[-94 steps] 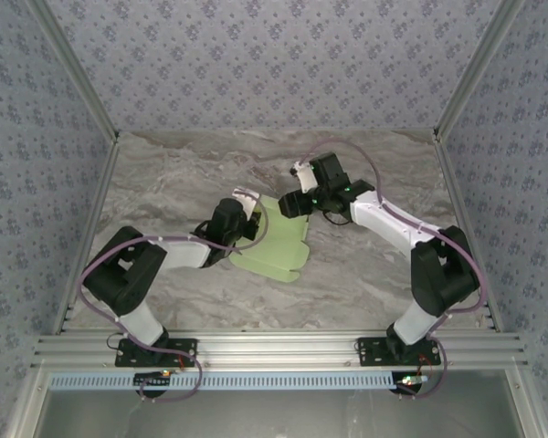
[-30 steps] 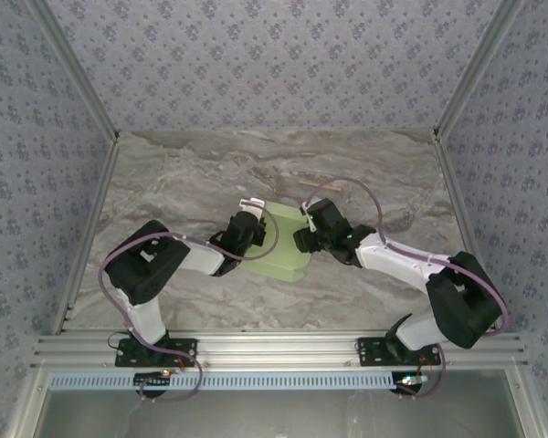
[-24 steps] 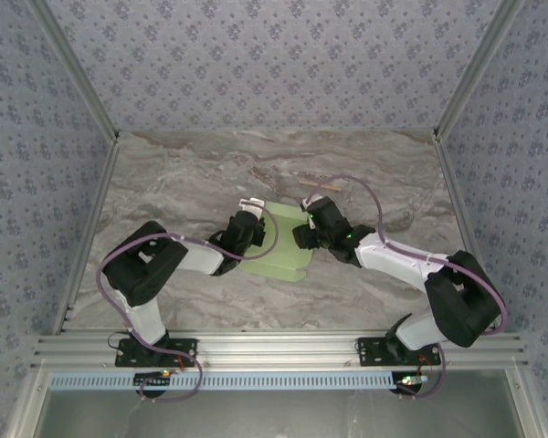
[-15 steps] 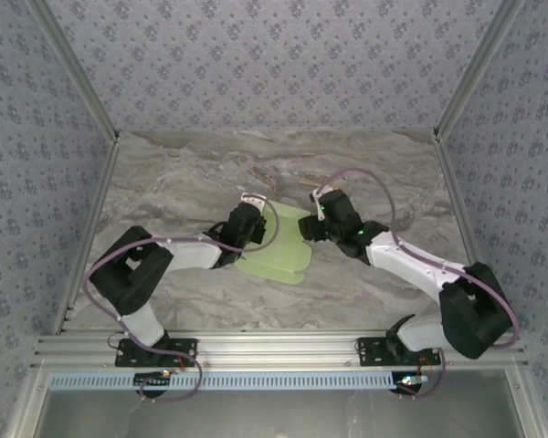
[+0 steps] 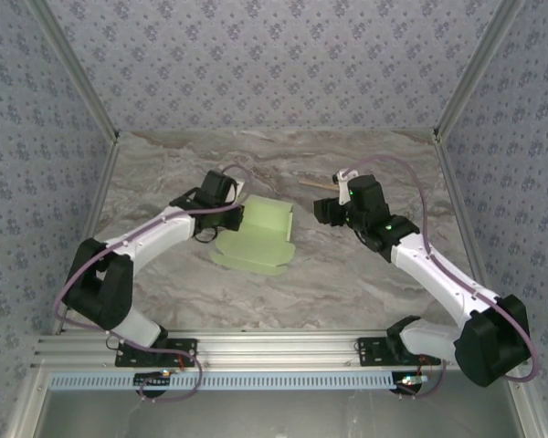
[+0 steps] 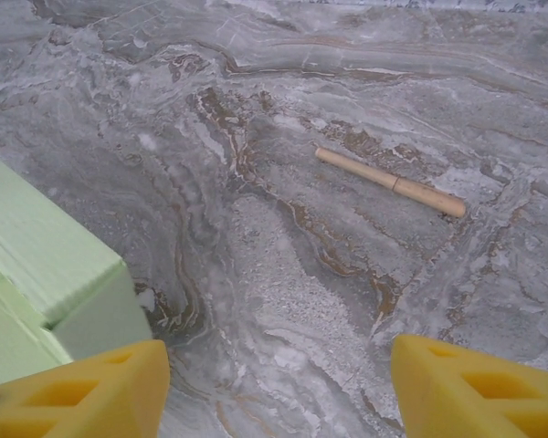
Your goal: Fold the paper box
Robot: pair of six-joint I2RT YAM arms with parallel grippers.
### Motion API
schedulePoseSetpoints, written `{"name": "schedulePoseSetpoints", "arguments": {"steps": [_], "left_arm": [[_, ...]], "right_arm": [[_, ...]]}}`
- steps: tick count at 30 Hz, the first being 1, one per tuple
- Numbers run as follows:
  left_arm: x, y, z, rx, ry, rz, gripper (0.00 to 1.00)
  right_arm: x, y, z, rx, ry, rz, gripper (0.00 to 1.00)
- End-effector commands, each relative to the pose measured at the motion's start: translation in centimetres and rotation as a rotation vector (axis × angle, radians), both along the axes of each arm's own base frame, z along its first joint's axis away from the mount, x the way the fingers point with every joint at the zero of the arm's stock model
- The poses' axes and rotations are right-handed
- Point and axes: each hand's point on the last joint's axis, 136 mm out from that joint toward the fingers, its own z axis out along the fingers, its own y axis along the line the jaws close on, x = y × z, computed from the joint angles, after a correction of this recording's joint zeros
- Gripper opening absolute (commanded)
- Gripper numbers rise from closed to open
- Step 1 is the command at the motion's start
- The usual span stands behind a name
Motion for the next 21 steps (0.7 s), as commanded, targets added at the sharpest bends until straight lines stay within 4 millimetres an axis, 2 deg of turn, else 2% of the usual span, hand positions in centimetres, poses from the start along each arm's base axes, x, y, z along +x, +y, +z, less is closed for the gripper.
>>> {"name": "schedulePoseSetpoints", "arguments": {"steps": [1,4,11,17,21], "left_arm": [[-4.0,1.1,0.0,0.027,0.198,-0.080,0.11],[-5.1,2.4,0.0,0.083,0.272,-0.094,0.11],[-7.3,2.7,-1.3,0.147,0.482,-0.188,0.12],[-7.2,4.0,-3.1,0.286,0.604,-0.193,0.12],[-6.9,3.6,-4.6,0.361,0.687,-0.224,0.14]], "right_arm": [[-0.5,1.1,0.5,0.045,0.010,0.058,0.67],[-0.6,1.4,0.2,0.062,0.020,0.068,0.67],[-1.2,1.9,-0.9,0.080,0.049,0.091,0.67],[-1.2,1.9,-1.7,0.071,0.064,0.095,0.67],[-1.1,1.8,-2.3,0.058,0.074,0.090,0.67]]}}
